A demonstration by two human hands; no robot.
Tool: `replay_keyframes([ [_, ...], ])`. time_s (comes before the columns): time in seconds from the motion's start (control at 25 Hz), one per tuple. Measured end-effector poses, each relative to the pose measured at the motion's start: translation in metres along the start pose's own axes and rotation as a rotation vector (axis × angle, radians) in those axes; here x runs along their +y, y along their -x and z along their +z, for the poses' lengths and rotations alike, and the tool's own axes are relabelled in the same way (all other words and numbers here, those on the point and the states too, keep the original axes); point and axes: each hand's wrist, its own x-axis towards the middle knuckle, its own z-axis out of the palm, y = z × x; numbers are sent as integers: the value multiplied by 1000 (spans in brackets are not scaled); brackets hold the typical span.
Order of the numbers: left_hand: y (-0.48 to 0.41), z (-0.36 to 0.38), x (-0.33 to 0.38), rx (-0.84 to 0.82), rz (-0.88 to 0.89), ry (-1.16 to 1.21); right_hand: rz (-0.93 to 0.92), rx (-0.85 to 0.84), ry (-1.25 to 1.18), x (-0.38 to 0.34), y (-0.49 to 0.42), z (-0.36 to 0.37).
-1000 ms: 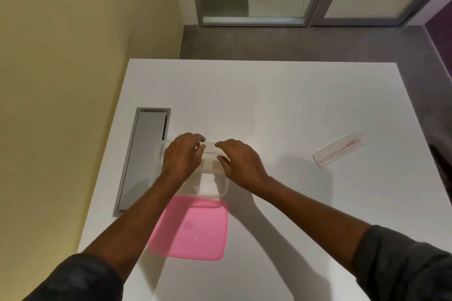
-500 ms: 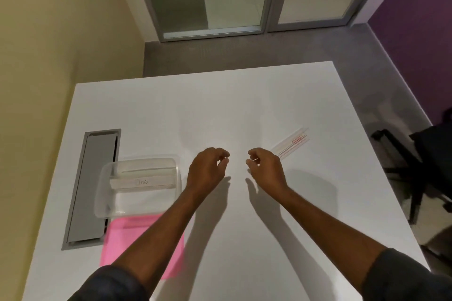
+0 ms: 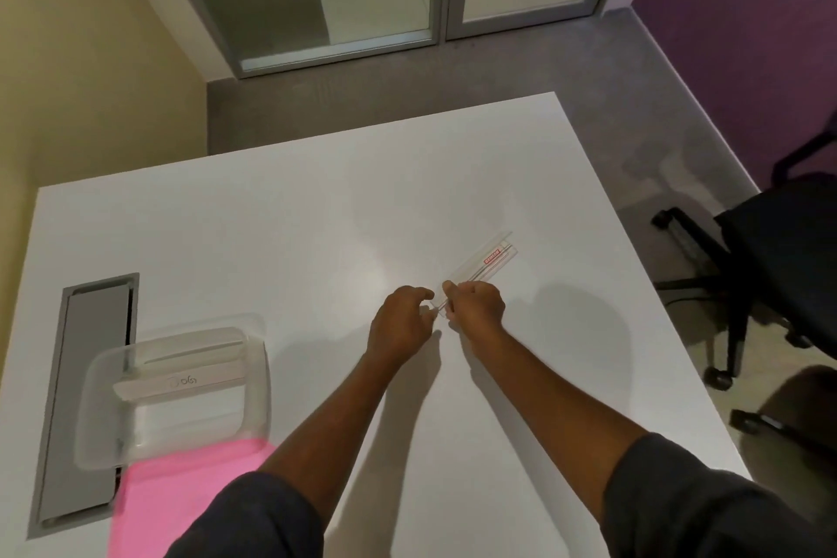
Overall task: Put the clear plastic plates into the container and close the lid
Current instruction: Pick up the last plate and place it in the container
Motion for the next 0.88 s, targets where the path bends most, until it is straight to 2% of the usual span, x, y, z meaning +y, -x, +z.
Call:
replay_keyframes([
  [0.28, -14, 10, 4, -22, 27, -42, 28, 8, 66, -2, -6, 16],
  [0.4, -16, 11, 2, -7, 33, 16, 35, 17, 73, -5, -4, 15],
  [0.64, -13, 9, 10, 35, 19, 242, -39, -33, 21, -10, 17, 2],
  [0.76, -10, -1, 14, 36, -101, 386, -90, -115, 0, -12, 29, -11],
  [0.88, -12, -6, 15, 34, -245, 666, -131, -219, 86, -6, 37, -27],
])
